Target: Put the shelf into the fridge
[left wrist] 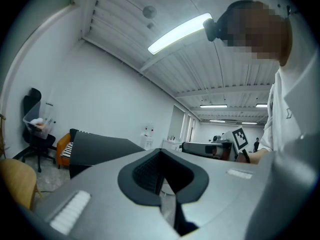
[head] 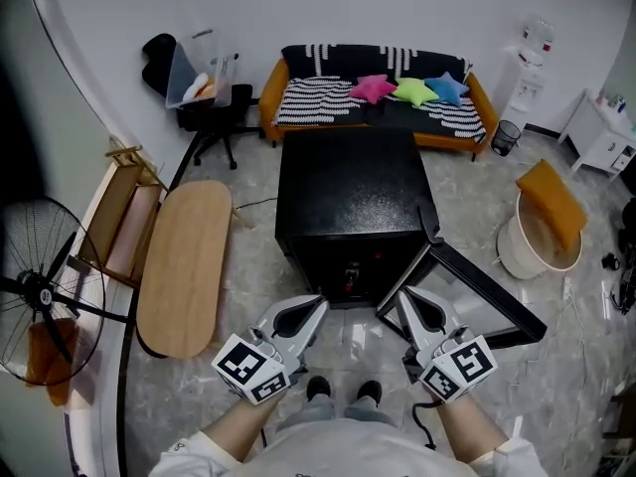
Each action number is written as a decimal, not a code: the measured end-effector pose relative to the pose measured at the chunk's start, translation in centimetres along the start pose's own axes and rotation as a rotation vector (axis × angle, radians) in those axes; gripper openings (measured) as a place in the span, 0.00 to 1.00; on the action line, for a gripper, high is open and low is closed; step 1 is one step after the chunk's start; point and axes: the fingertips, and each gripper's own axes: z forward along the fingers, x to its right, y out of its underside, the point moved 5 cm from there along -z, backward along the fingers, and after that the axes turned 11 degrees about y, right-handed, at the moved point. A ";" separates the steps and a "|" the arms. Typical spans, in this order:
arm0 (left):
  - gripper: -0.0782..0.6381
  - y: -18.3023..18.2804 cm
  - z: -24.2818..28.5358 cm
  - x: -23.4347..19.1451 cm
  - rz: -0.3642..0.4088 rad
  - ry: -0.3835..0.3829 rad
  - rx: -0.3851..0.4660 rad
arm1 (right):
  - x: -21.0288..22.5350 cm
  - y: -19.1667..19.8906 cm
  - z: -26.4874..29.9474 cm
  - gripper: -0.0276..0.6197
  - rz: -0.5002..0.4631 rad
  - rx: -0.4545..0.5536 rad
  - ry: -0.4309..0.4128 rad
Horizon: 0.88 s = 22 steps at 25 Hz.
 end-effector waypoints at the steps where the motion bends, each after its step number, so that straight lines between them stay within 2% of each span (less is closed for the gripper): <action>1: 0.10 0.1 0.0 0.1 -0.001 -0.002 0.000 | 0.0 0.1 -0.1 0.05 -0.004 -0.001 -0.002; 8: 0.10 0.3 0.2 1.1 0.002 -0.003 0.004 | 0.0 -0.1 -0.9 0.05 -0.038 0.012 -0.001; 22: 0.10 0.2 0.2 2.4 0.013 -0.005 0.011 | 0.2 -0.1 -2.3 0.05 -0.028 0.018 -0.010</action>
